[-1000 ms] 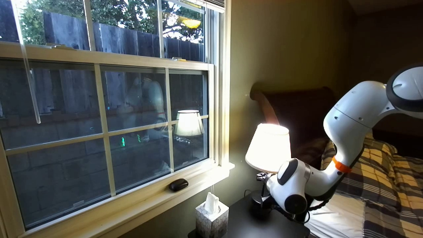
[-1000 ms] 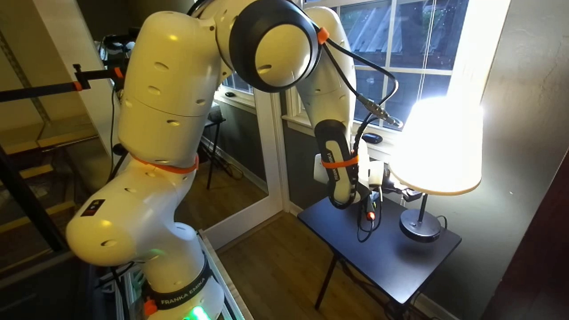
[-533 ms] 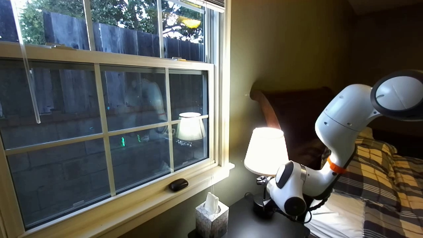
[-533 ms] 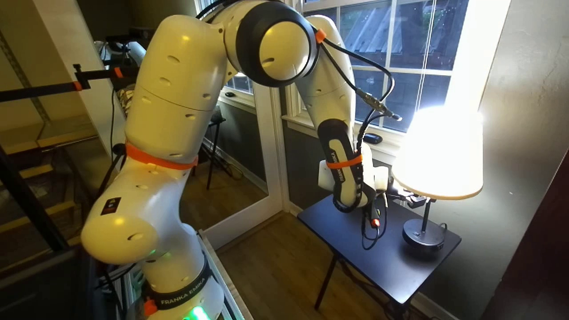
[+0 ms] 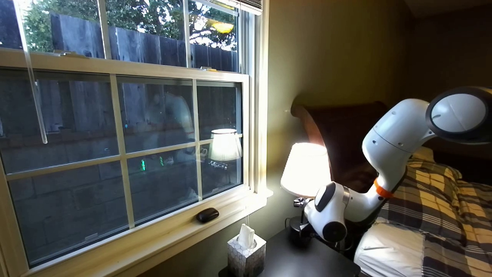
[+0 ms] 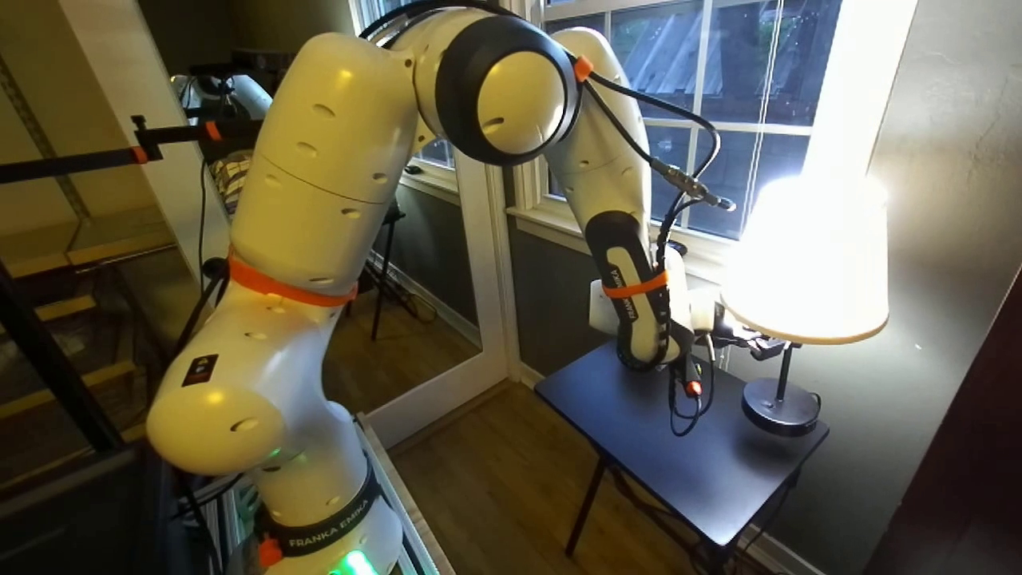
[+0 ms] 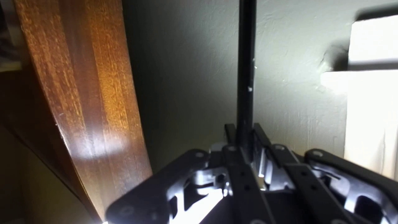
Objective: Move the lamp to the right.
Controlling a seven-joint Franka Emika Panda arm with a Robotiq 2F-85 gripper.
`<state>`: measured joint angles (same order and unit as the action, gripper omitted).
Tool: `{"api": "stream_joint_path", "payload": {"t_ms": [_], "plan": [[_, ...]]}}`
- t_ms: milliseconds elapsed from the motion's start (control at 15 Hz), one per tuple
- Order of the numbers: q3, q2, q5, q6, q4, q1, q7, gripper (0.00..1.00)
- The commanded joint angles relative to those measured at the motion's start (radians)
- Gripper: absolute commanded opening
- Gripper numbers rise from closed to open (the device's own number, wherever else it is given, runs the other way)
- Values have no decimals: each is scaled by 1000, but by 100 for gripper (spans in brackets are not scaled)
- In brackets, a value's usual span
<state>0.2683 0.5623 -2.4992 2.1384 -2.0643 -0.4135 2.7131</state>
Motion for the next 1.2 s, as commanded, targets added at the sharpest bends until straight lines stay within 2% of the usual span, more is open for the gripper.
{"api": "stream_joint_path", "payload": {"t_ms": [0,933,1000,1067,1133], "plan": [[21,28,-22,12,56,-28,40,4],[8,136,-41,59,159,-22,30,4],[-6,138,-33,62,163,-4,29,4],[-77,131,-12,86,170,64,55,4],[-12,149,-40,68,169,-2,27,4]]}}
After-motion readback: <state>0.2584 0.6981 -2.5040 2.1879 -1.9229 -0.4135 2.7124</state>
